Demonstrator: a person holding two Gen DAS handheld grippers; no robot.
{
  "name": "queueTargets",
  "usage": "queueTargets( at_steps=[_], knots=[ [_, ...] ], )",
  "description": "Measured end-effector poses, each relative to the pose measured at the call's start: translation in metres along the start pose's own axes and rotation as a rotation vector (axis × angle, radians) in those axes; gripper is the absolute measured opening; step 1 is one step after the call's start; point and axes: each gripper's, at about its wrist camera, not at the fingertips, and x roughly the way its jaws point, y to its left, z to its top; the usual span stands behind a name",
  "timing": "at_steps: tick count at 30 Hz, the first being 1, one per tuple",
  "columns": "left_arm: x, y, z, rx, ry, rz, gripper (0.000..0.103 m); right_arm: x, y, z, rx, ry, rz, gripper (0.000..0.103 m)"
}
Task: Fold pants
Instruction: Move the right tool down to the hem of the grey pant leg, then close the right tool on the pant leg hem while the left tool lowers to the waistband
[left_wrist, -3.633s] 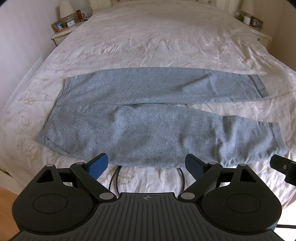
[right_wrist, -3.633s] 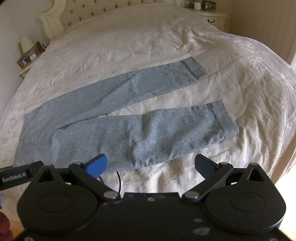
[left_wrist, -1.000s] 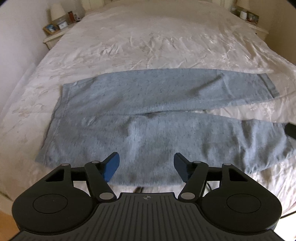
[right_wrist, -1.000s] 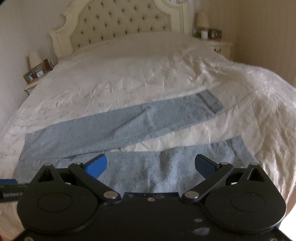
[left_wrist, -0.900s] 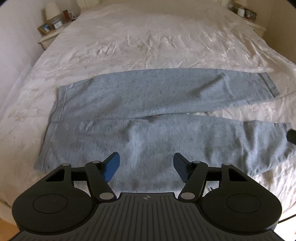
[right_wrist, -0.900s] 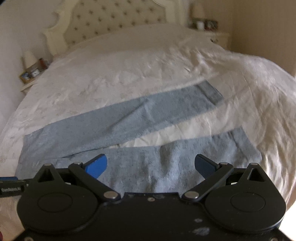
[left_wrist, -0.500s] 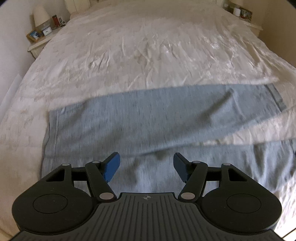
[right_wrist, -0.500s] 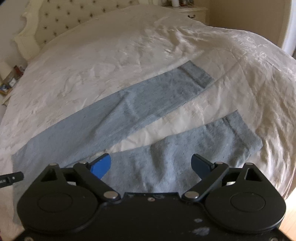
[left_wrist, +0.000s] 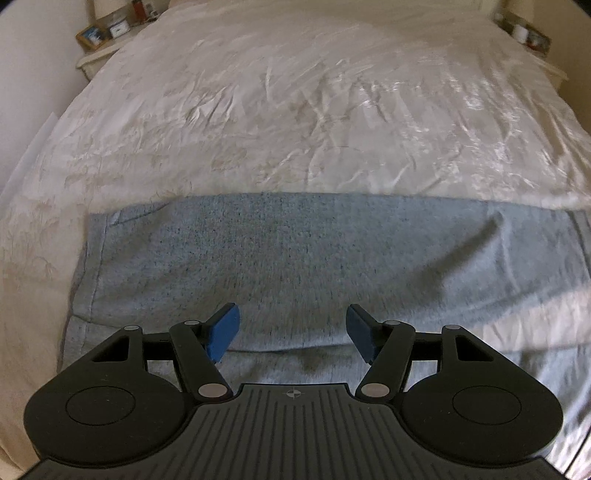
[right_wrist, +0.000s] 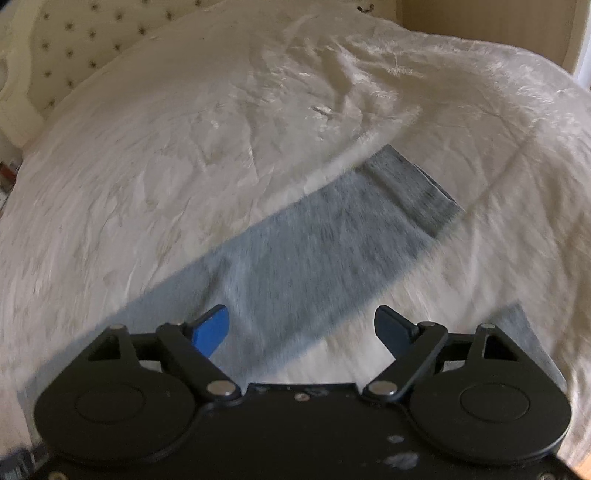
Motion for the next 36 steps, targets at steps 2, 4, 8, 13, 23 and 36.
queueTargets(
  at_steps=[2,4,8,13,23,36],
  knots=[
    [0.007,-0.003,0.006,-0.009,0.010,0.014,0.063,0.020,0.002,0.020,0.018,0.002,-0.016,0.090],
    [0.014,-0.006,0.014,-0.015,0.020,0.023,0.063,0.043,0.004,0.040,0.038,0.002,-0.038,0.090],
    [0.032,-0.010,0.026,-0.032,0.044,0.029,0.063,0.087,0.005,0.073,0.099,0.016,-0.079,0.090],
    [0.057,-0.013,0.035,-0.037,0.083,0.032,0.063,0.141,0.011,0.101,0.154,0.035,-0.139,0.090],
    [0.080,-0.012,0.049,-0.045,0.106,0.029,0.063,0.204,0.005,0.106,0.212,0.164,-0.277,0.004],
    [0.103,-0.006,0.088,-0.212,0.129,-0.156,0.063,0.090,-0.043,0.034,0.189,0.104,-0.100,0.004]
  ],
)
